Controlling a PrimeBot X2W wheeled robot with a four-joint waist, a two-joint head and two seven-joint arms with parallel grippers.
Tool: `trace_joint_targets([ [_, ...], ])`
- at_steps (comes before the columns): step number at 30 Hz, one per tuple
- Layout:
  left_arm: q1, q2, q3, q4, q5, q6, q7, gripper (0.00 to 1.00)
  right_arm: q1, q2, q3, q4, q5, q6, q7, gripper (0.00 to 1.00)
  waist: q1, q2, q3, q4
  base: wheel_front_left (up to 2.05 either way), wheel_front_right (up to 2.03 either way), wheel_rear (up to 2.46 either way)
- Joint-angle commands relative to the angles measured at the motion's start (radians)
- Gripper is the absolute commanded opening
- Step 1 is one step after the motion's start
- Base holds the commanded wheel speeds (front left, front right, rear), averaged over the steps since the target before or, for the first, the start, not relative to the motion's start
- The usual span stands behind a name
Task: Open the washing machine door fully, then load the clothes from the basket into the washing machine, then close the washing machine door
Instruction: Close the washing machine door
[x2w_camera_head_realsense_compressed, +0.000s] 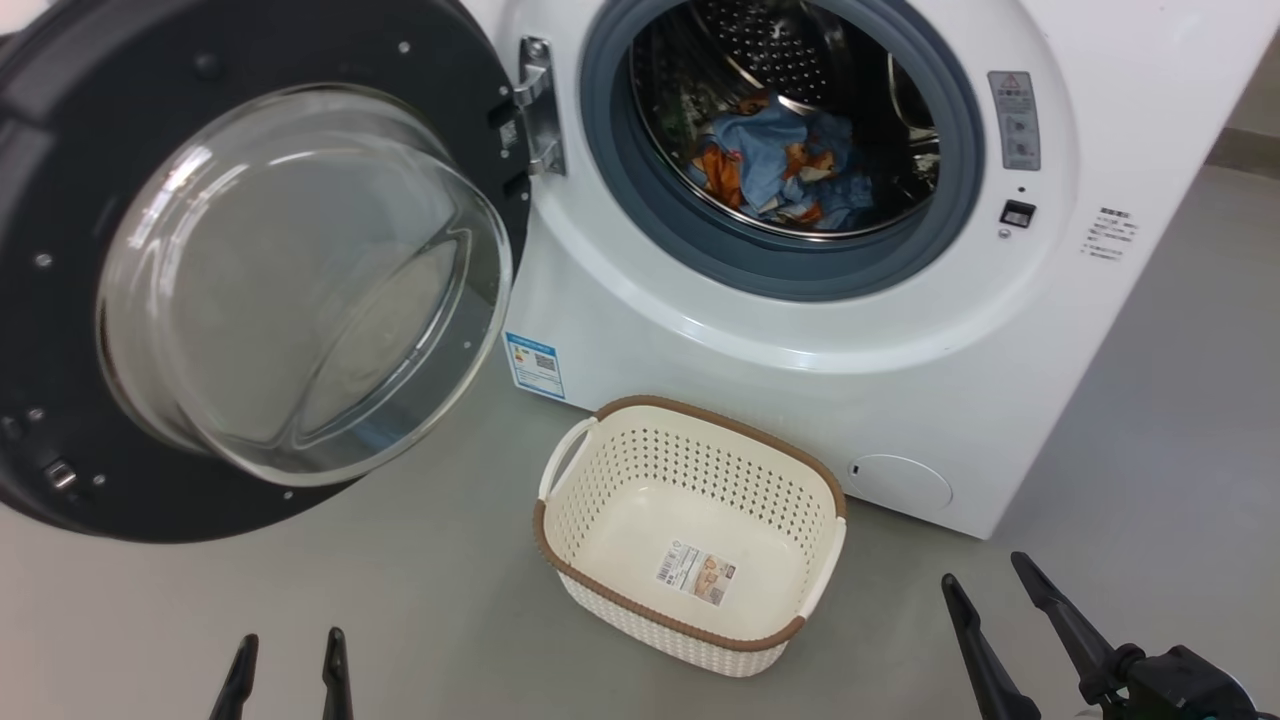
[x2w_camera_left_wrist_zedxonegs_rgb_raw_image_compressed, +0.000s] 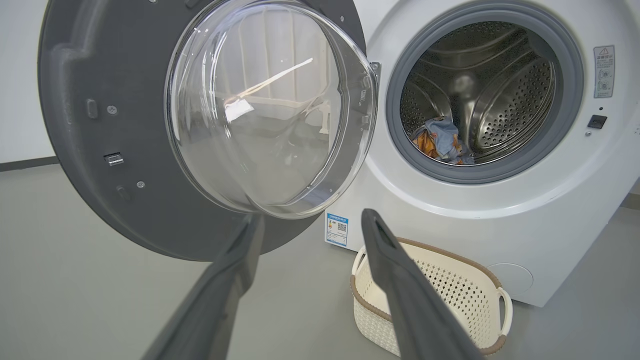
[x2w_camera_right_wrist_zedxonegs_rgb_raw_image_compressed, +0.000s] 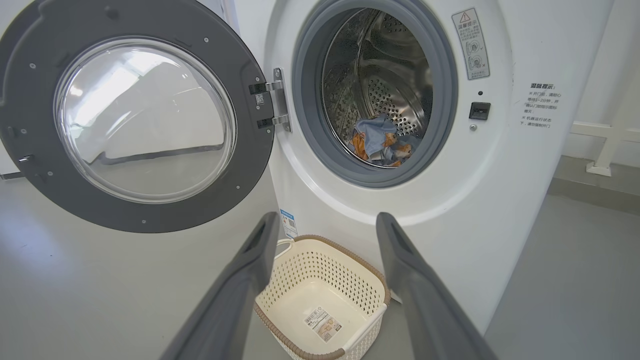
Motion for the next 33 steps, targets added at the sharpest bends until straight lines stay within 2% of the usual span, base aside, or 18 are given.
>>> trace_joint_targets([
  [1, -0.026, 0.009, 0.036, -0.032, 0.005, -0.003, -0.009, 1.0, -0.003, -0.01, 0.019, -0.021, -0.016, 0.006, -0.005, 1.0, 0.0, -0.0001, -0.008, 0.02, 0.0, 0.0, 0.0],
  [19, -0.021, 0.003, 0.039, -0.038, 0.002, -0.006, -0.009, 1.0, -0.015, -0.022, 0.037, -0.016, -0.011, 0.006, -0.005, 1.0, 0.0, -0.0001, -0.004, 0.021, 0.0, 0.0, 0.0],
  [20, -0.022, 0.003, 0.038, -0.038, 0.001, -0.007, -0.009, 0.98, -0.014, -0.022, 0.036, -0.017, -0.01, 0.006, -0.005, 1.0, 0.0, -0.0001, -0.003, 0.022, 0.0, 0.0, 0.0],
  [21, -0.025, 0.0, 0.04, -0.042, 0.0, -0.009, -0.009, 0.76, -0.013, -0.023, 0.035, -0.017, -0.01, 0.006, -0.005, 1.0, 0.0, -0.0001, -0.002, 0.022, 0.0, 0.0, 0.0],
  [22, -0.026, -0.001, 0.039, -0.043, 0.0, -0.012, -0.009, 0.27, -0.012, -0.024, 0.034, -0.018, -0.01, 0.006, -0.005, 1.0, 0.0, -0.0001, -0.001, 0.022, 0.0, 0.0, 0.0],
  [23, -0.026, -0.001, 0.038, -0.044, 0.001, -0.015, -0.009, 0.0, -0.011, -0.025, 0.033, -0.018, -0.009, 0.006, -0.005, 1.0, 0.0, -0.0001, 0.001, 0.023, 0.0, 0.0, 0.0],
  [33, -0.026, -0.017, 0.053, -0.071, -0.015, -0.048, -0.009, 0.0, -0.015, -0.03, 0.035, -0.016, -0.01, 0.006, -0.005, 1.0, 0.0, -0.0001, 0.001, 0.025, 0.0, 0.0, 0.0],
])
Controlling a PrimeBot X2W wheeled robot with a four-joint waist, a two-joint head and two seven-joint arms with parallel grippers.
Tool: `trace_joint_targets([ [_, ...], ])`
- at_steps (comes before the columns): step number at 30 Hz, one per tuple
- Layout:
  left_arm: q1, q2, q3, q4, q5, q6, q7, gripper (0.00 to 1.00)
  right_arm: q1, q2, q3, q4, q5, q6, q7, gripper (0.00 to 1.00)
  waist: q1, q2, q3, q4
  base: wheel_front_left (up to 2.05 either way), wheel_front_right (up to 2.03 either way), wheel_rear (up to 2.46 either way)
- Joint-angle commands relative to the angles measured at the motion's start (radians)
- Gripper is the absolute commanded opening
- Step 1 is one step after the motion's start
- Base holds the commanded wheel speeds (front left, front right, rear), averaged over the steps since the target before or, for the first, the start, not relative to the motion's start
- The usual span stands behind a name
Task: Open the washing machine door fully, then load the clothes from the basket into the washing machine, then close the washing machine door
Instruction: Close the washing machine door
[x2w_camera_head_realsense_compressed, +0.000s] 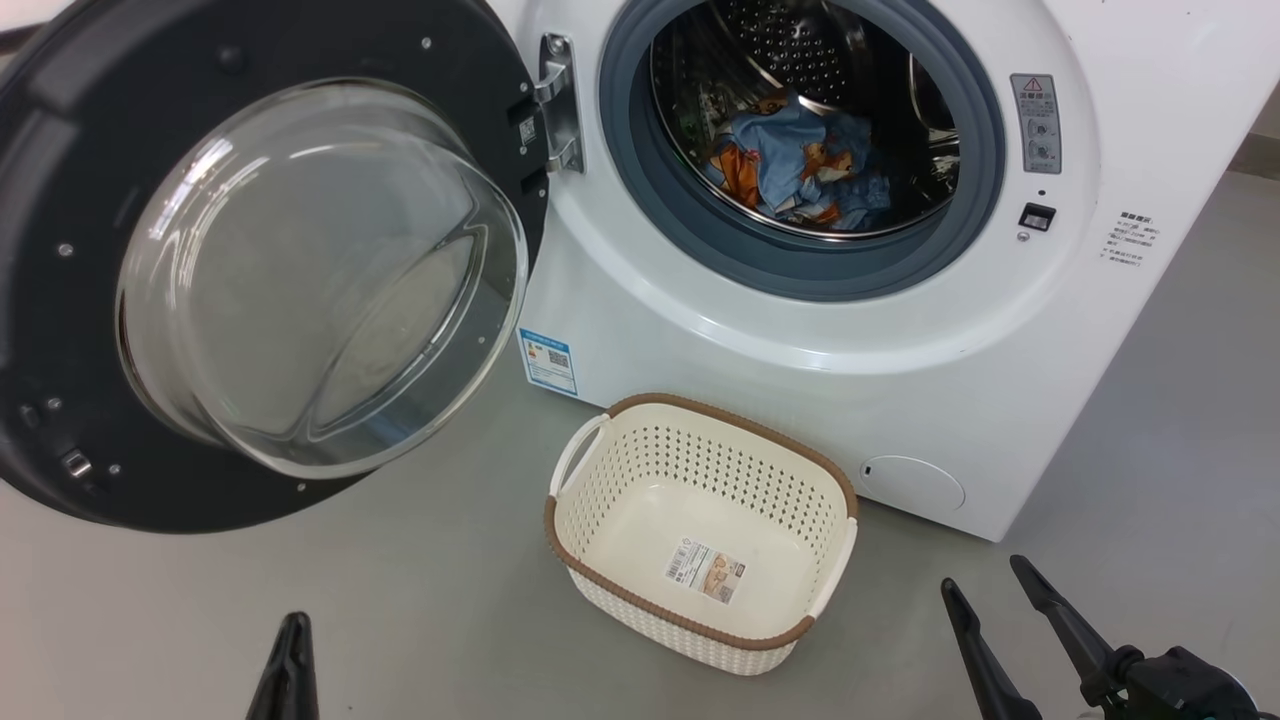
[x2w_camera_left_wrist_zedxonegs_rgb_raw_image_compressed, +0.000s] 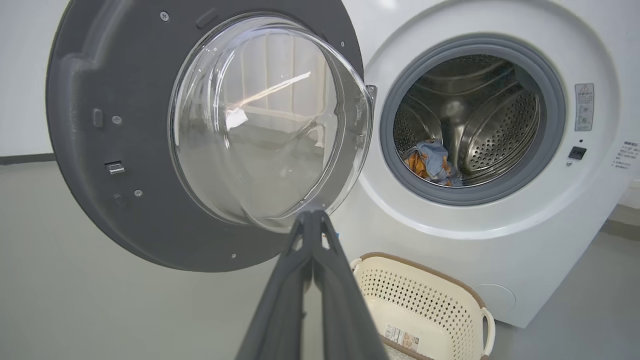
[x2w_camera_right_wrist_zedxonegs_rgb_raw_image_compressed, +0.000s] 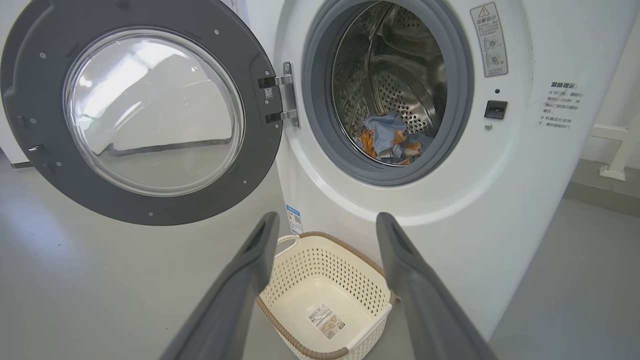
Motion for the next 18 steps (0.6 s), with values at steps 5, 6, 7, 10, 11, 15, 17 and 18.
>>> trace_joint_targets([
  [5, -0.04, -0.049, 0.09, -0.065, -0.155, -0.083, -0.009, 0.0, -0.017, -0.022, 0.026, -0.023, -0.008, 0.006, -0.005, 1.0, 0.0, 0.0, 0.007, 0.003, 0.0, 0.0, 0.0],
  [6, -0.041, -0.056, 0.103, -0.066, -0.189, -0.099, -0.009, 0.0, -0.018, -0.024, 0.027, -0.022, -0.008, 0.006, -0.005, 1.0, 0.0, 0.0, 0.008, 0.003, 0.0, 0.0, 0.0],
  [7, -0.049, -0.066, 0.128, -0.069, -0.262, -0.131, -0.009, 0.0, -0.018, -0.026, 0.026, -0.022, -0.008, 0.006, -0.005, 1.0, 0.0, 0.0, 0.009, 0.003, 0.0, 0.0, 0.0],
  [10, -0.072, -0.075, 0.165, -0.08, -0.384, -0.163, -0.009, 0.0, -0.018, -0.028, 0.024, -0.023, -0.007, 0.006, -0.005, 1.0, 0.0, 0.0, 0.012, 0.003, 0.0, 0.0, 0.0],
  [11, -0.081, -0.077, 0.175, -0.087, -0.423, -0.17, -0.009, 0.0, -0.018, -0.029, 0.023, -0.023, -0.007, 0.006, -0.005, 1.0, 0.0, 0.0, 0.013, 0.003, 0.0, 0.0, 0.0],
  [15, -0.135, -0.08, 0.217, -0.129, -0.624, -0.185, -0.007, 0.0, -0.02, -0.034, 0.023, -0.026, -0.008, 0.006, -0.005, 1.0, 0.0, 0.0, 0.023, 0.005, 0.0, 0.0, 0.0],
  [17, -0.168, -0.071, 0.247, -0.158, -0.737, -0.188, 0.002, 0.0, -0.021, -0.038, 0.022, -0.028, -0.008, 0.006, -0.005, 1.0, 0.0, 0.0, 0.03, 0.006, 0.0, 0.0, 0.0],
  [18, -0.186, -0.061, 0.265, -0.174, -0.789, -0.189, 0.008, 0.0, -0.022, -0.04, 0.021, -0.03, -0.008, 0.006, -0.005, 1.0, 0.0, 0.0, 0.034, 0.007, 0.0, 0.0, 0.0],
])
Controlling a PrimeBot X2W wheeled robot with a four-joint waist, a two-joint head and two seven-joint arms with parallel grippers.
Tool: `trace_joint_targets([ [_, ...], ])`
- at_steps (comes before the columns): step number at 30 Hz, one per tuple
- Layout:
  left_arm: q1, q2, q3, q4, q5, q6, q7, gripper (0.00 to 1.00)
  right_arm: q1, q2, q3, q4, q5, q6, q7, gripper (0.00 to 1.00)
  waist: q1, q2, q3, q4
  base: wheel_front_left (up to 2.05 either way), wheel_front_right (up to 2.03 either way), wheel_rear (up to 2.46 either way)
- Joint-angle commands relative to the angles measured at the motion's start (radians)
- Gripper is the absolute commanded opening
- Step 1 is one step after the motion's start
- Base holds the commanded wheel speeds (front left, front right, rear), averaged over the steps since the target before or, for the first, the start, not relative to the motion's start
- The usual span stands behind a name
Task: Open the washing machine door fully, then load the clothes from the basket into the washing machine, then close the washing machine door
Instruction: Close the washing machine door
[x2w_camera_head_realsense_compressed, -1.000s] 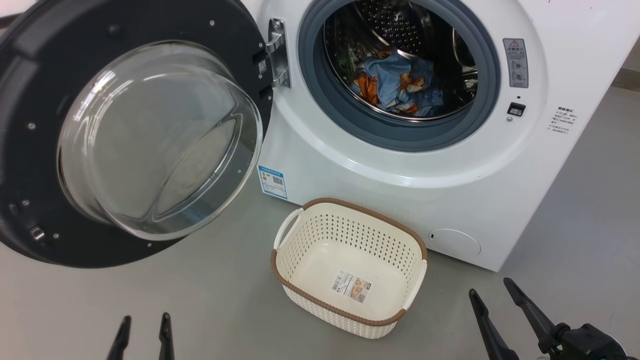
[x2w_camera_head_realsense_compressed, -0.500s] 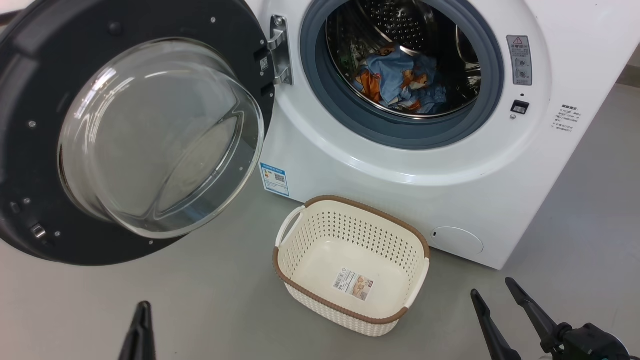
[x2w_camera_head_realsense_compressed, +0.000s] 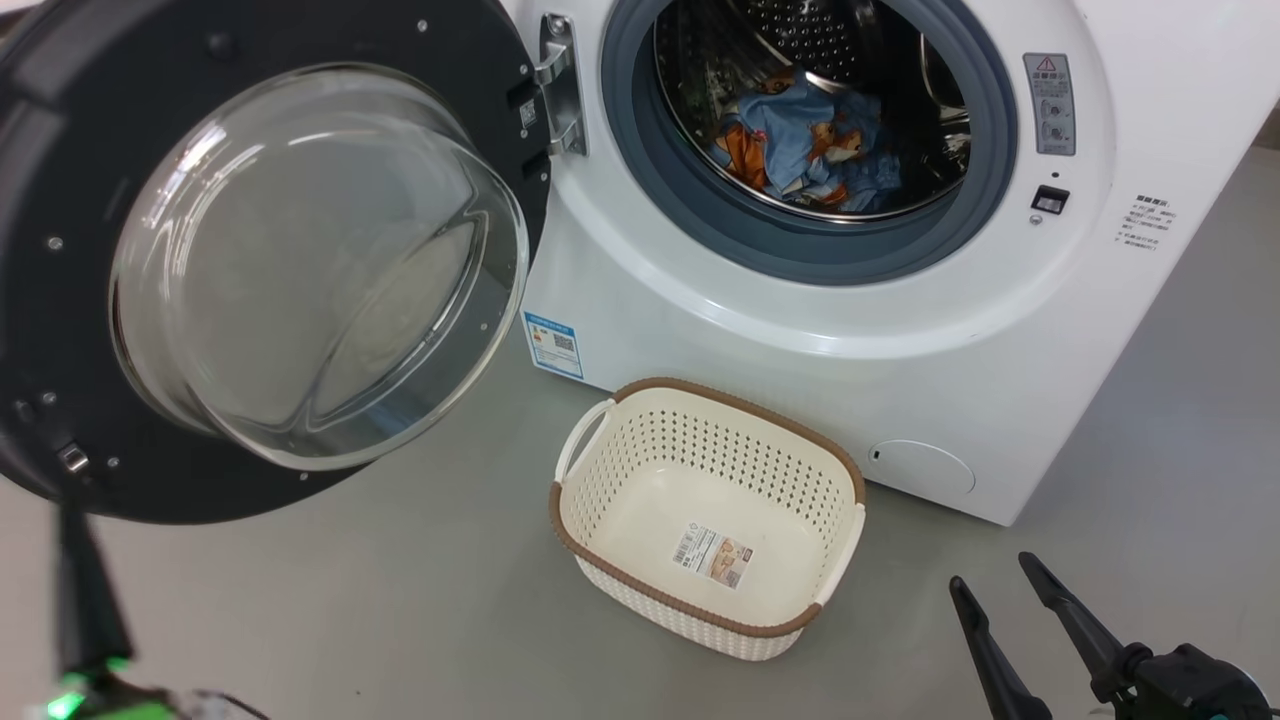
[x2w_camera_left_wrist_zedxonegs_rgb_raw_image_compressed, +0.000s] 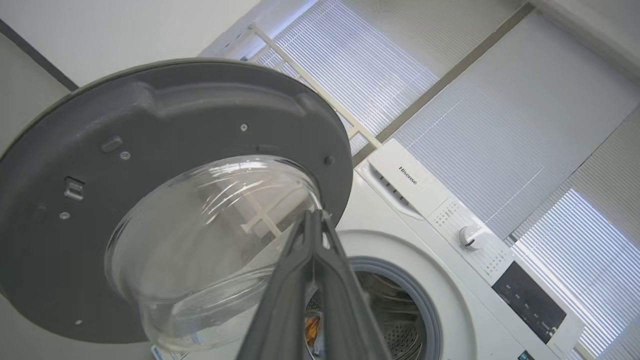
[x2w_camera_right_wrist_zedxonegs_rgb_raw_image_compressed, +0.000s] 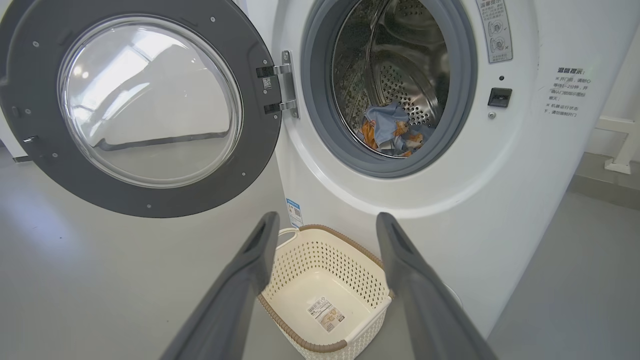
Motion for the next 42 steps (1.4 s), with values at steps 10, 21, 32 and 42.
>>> trace_joint_targets([
  [10, -0.263, 0.196, 0.295, -0.068, -0.434, -0.011, 0.05, 0.0, -0.021, -0.048, 0.003, -0.047, -0.008, 0.006, -0.005, 1.0, 0.0, 0.0, 0.054, 0.007, 0.0, 0.0, 0.0],
  [21, -0.528, 0.442, 0.425, 0.288, -0.63, 0.05, 0.186, 0.0, -0.014, -0.076, -0.02, -0.076, -0.009, 0.006, 0.004, 1.0, 0.0, 0.0, 0.096, 0.01, 0.0, 0.0, 0.0],
  [32, -0.663, 0.529, 0.493, 0.596, -0.759, 0.122, 0.272, 0.0, -0.03, -0.118, -0.021, -0.115, -0.009, 0.006, 0.03, 1.0, 0.0, 0.0, 0.151, -0.008, 0.0, 0.0, 0.0],
  [42, -0.645, 0.589, 0.434, 0.665, -0.755, 0.194, 0.402, 0.0, -0.026, -0.167, -0.047, -0.168, -0.005, 0.006, 0.062, 1.0, 0.0, 0.0, 0.213, -0.013, 0.0, 0.0, 0.0],
])
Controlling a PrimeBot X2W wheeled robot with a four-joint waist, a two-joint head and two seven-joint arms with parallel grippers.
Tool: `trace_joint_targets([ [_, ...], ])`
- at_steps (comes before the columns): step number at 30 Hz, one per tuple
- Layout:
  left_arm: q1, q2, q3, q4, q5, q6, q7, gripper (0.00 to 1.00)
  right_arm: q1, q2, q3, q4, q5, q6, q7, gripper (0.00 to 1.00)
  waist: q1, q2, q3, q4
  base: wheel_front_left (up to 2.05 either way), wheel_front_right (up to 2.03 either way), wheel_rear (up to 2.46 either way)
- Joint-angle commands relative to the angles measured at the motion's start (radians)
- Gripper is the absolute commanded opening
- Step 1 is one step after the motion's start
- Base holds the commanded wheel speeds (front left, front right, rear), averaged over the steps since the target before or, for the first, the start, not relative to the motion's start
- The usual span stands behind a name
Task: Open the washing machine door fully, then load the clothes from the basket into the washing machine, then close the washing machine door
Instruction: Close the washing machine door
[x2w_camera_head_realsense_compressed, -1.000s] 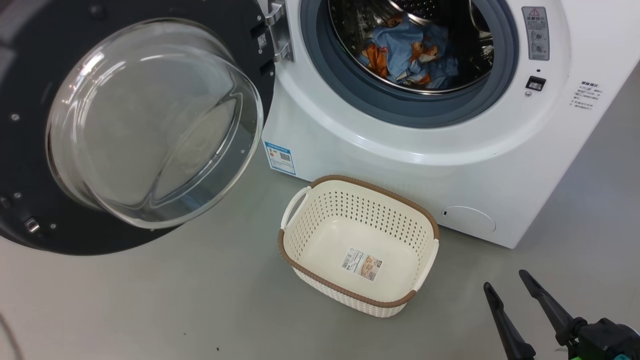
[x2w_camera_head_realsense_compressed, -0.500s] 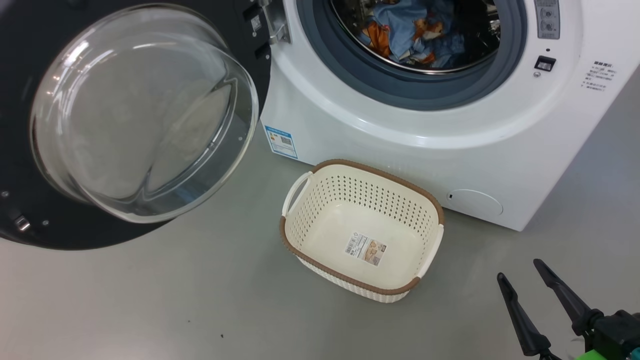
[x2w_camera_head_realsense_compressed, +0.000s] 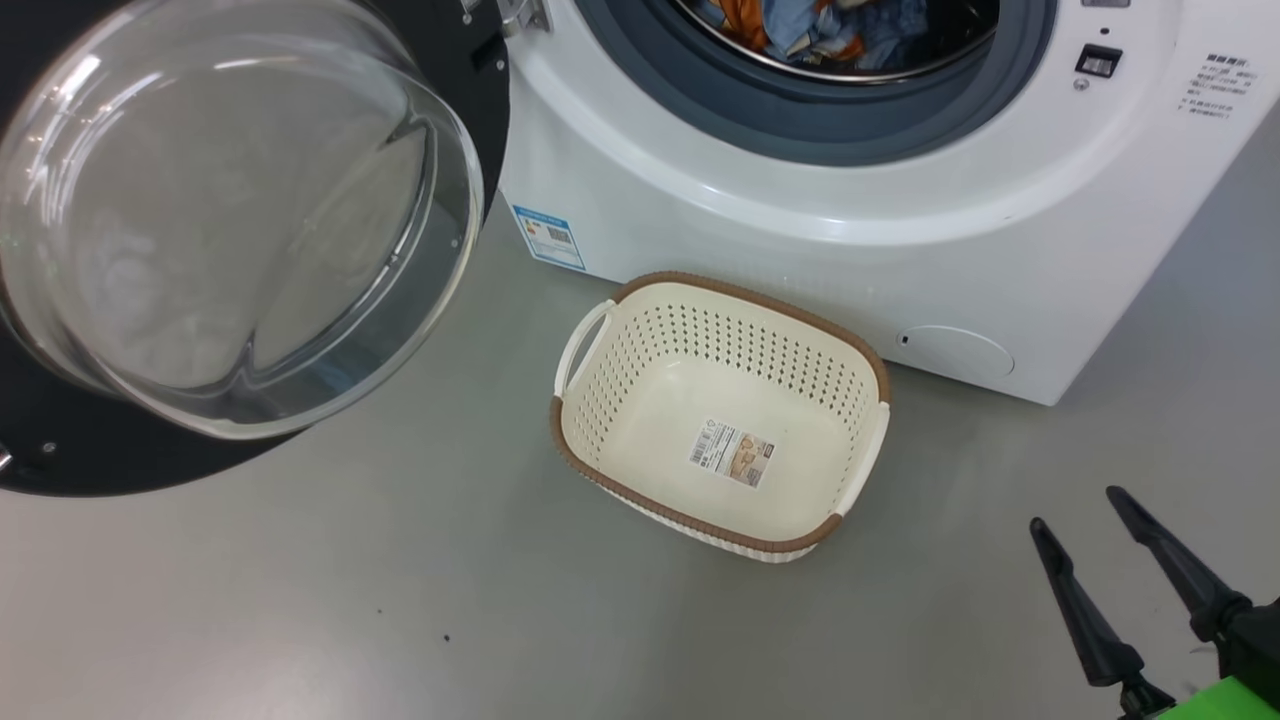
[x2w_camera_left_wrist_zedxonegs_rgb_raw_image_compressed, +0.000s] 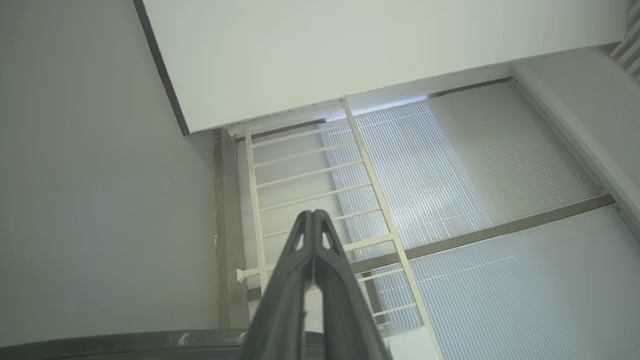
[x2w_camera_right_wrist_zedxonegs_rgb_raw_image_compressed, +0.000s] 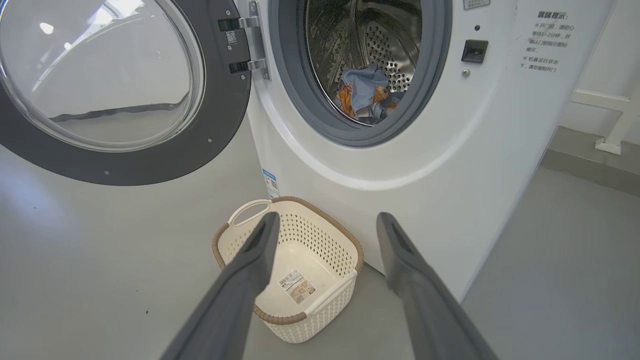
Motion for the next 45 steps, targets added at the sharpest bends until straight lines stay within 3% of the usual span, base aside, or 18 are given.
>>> trace_joint_targets([
  [1, -0.001, 0.088, 0.009, -0.02, 0.01, 0.012, 0.027, 0.0, -0.021, -0.028, 0.013, -0.033, -0.004, 0.006, 0.002, 1.0, -0.0001, 0.0, 0.017, -0.002, 0.0, 0.0, 0.0],
  [6, 0.024, 0.11, -0.023, -0.039, 0.018, 0.047, 0.089, 0.0, -0.022, -0.043, 0.006, -0.056, -0.001, 0.006, 0.014, 1.0, -0.0001, 0.0, 0.047, -0.005, 0.0, 0.0, 0.0],
  [14, 0.04, 0.122, -0.046, -0.058, 0.048, 0.079, 0.093, 0.0, -0.024, -0.066, -0.004, -0.082, 0.004, 0.006, 0.022, 1.0, -0.0001, 0.0, 0.096, -0.012, 0.0, 0.0, 0.0],
  [40, 0.037, 0.098, -0.102, -0.034, 0.096, 0.079, 0.1, 0.0, -0.041, -0.1, -0.02, -0.104, 0.019, 0.006, 0.029, 1.0, -0.0001, 0.0, 0.168, -0.041, 0.0, 0.0, 0.0],
  [45, 0.044, 0.102, -0.122, -0.042, 0.084, 0.066, 0.166, 0.0, -0.043, -0.1, -0.015, -0.102, 0.019, 0.006, 0.03, 1.0, -0.0001, 0.0, 0.166, -0.036, 0.0, 0.0, 0.0],
])
